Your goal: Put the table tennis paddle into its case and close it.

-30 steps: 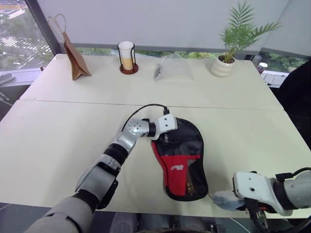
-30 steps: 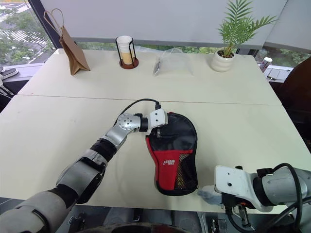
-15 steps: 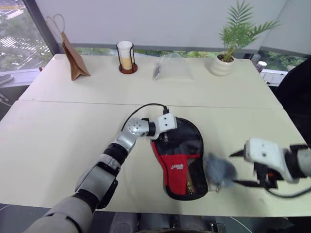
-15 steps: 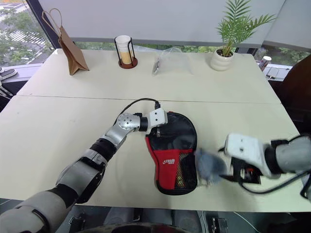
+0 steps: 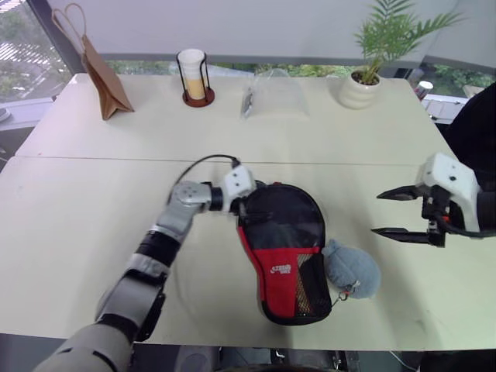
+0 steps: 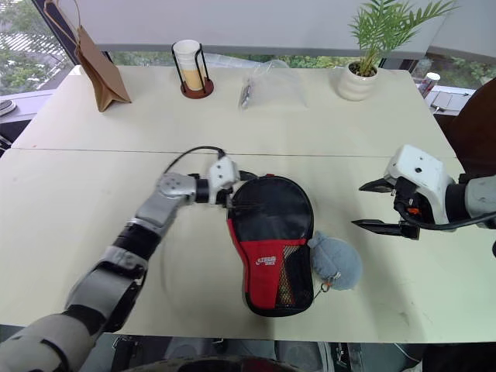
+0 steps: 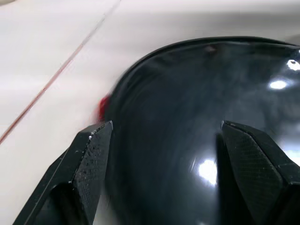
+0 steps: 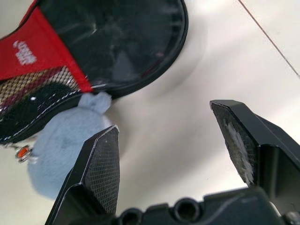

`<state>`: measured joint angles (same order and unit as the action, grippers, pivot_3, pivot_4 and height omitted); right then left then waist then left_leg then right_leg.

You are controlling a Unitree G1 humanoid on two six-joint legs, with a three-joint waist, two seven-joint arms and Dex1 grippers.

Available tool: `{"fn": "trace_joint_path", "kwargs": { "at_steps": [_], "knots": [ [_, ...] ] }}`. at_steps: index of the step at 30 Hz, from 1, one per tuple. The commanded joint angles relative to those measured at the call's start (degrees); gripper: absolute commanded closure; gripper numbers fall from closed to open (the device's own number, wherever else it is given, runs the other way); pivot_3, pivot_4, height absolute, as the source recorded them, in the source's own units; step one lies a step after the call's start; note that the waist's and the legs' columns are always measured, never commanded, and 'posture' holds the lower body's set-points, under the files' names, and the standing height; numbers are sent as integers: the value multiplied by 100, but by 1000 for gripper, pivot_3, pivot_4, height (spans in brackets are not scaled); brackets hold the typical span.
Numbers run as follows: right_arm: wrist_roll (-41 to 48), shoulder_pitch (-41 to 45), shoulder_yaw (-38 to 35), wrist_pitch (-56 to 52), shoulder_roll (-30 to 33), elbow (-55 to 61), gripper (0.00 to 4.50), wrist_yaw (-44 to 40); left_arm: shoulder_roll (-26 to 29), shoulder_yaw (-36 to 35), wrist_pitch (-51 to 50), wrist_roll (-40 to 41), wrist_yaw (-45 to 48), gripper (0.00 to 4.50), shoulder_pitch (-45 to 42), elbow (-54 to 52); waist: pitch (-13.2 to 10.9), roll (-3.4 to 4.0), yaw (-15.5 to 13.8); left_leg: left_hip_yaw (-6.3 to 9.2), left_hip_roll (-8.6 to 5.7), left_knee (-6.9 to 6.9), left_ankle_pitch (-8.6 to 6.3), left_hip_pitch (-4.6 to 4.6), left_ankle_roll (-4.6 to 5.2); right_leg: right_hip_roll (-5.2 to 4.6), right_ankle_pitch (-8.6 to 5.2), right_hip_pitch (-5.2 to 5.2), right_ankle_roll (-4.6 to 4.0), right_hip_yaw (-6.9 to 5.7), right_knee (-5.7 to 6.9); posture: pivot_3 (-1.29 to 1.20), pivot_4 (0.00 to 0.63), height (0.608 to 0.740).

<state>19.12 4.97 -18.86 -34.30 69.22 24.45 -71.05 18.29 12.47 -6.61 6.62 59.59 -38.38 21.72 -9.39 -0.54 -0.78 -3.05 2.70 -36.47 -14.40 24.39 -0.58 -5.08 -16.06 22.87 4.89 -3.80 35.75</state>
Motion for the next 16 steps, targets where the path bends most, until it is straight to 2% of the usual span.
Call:
{"fn": "trace_joint_path", "kwargs": {
  "at_steps": [1, 8, 16],
  "knots": [
    [54, 122, 48, 140, 31, -34, 1021, 62, 375, -461, -986, 664, 101, 652, 82, -1368, -36, 4, -33, 3, 1, -13, 0, 6, 0, 2, -2, 1, 2, -1, 10, 0, 150, 735],
    [259, 200, 145, 65, -74, -19, 1021, 172, 1762, -1318, -2565, 1854, 463, 652, 890, -3278, -88, 13, 26, -3, 3, -64, -1, 7, -1, -2, 1, -7, 20, 10, 30, 0, 150, 735],
    [356, 191, 100, 51, -83, -31, 1021, 262, 2558, -2258, -3740, 3022, 205, 652, 1590, -4383, -115, 12, 6, 0, 11, -72, 23, 7, -43, -10, 17, -7, -4, 14, 31, 0, 150, 735]
  ]
}}
